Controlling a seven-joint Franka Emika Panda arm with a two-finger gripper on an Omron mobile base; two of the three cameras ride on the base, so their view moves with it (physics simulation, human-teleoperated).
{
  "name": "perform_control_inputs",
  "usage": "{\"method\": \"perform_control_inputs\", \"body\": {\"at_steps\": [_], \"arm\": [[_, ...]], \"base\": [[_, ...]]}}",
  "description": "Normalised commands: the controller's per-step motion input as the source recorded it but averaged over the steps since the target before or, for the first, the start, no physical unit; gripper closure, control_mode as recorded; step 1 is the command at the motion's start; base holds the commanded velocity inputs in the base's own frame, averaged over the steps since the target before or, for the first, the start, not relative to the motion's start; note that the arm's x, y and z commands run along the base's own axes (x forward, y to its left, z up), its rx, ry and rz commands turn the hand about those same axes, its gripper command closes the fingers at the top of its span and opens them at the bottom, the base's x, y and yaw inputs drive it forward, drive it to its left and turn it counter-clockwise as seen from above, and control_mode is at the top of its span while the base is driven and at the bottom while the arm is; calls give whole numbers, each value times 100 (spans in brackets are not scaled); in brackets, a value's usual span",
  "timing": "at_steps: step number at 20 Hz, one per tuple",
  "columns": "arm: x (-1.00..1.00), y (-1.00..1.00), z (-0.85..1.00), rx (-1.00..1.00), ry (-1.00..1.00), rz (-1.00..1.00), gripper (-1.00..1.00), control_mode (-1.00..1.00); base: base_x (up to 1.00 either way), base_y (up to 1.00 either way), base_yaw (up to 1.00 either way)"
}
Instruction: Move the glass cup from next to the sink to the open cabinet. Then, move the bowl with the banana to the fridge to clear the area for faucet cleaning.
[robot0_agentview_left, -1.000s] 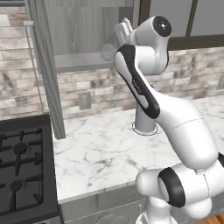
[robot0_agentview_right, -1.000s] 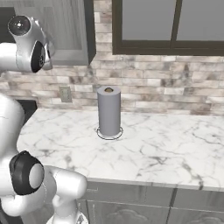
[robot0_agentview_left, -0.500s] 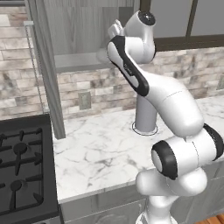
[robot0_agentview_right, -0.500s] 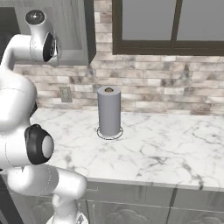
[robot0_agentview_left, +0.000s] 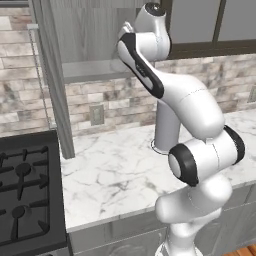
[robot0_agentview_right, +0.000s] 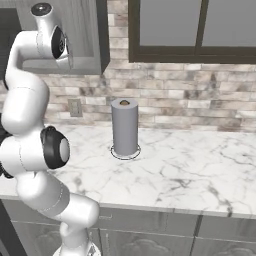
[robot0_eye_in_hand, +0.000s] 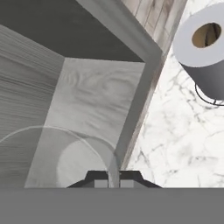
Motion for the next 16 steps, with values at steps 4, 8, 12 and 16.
{"method": "perform_control_inputs", "body": {"at_steps": [4,8,12,16], "arm": [[14,0,0,-4,-4,0,100,-100],[1,0,0,0,-8,0,100,-100],[-4,0,3,0,-28,-1,100,-100],[0,0,4,0,-22,-6,100,-100]], "base": [[0,0,0],[0,0,0],[0,0,0],[0,0,0]]}}
